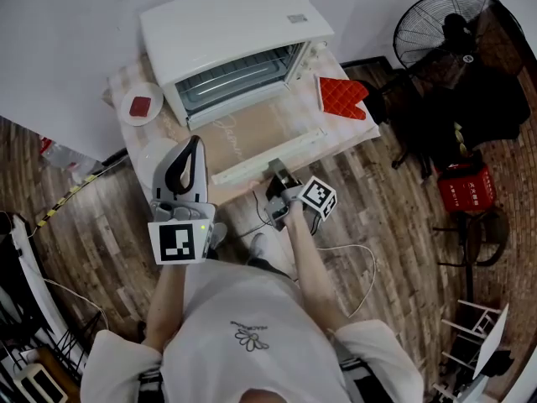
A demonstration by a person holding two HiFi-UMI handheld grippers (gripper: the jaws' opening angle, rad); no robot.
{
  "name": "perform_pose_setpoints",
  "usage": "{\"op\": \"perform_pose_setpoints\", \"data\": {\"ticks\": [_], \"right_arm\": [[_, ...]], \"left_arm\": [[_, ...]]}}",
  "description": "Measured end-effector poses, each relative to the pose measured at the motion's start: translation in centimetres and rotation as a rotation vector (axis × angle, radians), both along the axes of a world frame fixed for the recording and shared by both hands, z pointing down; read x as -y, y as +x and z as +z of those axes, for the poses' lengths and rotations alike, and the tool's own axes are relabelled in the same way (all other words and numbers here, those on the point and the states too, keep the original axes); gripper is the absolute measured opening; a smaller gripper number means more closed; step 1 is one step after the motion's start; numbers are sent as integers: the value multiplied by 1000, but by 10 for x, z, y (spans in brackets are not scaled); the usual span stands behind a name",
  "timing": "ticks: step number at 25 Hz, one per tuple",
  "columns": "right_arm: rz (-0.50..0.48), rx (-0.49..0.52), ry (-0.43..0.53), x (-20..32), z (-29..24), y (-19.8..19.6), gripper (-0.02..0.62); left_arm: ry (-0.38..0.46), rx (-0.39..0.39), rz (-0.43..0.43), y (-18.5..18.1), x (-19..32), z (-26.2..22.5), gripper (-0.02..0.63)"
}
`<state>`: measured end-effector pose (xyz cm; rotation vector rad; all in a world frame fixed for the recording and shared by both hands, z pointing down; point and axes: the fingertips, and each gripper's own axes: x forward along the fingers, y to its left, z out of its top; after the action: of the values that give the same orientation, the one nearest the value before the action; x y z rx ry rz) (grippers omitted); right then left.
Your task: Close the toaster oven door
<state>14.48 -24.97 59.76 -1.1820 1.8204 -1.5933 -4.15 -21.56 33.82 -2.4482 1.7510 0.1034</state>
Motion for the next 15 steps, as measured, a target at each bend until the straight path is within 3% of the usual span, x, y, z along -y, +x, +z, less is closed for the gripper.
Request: {"op": "perform_pose_setpoints", "data": {"ticks": [3,15], "right_arm": [[3,48,28,2,-11,-2,67],[7,85,80,7,-40,-6,77]], "left_arm": [[-1,-7,0,0,-3,0,17],[13,-12,-5,-4,-9,-5,17]]}}
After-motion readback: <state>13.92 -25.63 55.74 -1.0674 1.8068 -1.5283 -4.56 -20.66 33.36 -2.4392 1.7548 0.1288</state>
